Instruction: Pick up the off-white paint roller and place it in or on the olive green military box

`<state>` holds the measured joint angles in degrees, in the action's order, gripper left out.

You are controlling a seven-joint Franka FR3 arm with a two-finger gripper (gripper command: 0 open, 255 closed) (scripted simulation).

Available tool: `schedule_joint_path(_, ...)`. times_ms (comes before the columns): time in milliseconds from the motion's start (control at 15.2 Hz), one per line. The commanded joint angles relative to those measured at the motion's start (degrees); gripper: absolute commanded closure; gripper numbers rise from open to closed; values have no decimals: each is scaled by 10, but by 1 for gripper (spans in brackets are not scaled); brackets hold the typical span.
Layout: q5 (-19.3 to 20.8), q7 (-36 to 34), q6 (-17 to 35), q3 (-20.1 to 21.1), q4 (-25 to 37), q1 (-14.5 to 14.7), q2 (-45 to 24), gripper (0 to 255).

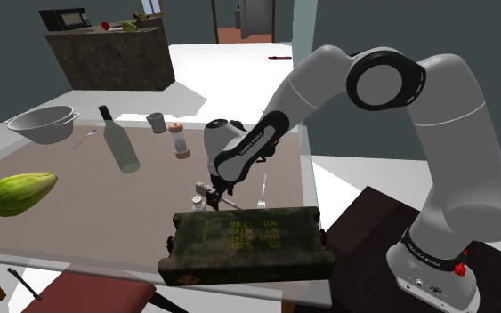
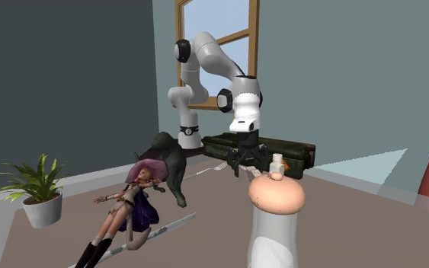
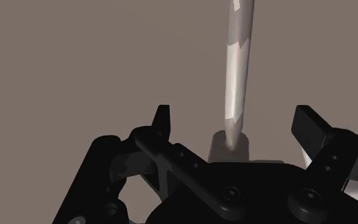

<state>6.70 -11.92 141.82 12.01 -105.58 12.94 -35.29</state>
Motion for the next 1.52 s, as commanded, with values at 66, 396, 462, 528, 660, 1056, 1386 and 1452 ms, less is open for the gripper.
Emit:
schedule_joint_path(66, 0, 0, 0, 0, 1, 0, -1, 0)
schedule_joint_path(396, 0, 0, 0, 0, 1, 0, -1, 255)
schedule_joint_path(462, 0, 0, 0, 0, 1, 0, -1, 255)
schedule_joint_path(528, 0, 0, 0, 0, 1, 0, -1, 255)
schedule_joint_path(660, 0, 0, 0, 0, 1, 0, -1, 255)
schedule_joint_path(1056, -2, 1, -10, 2, 0, -2, 10, 255)
schedule_joint_path(1386, -9, 4, -36, 7, -1, -6, 38, 255)
schedule_joint_path(1452, -10, 5, -42, 8, -1, -6, 43, 255)
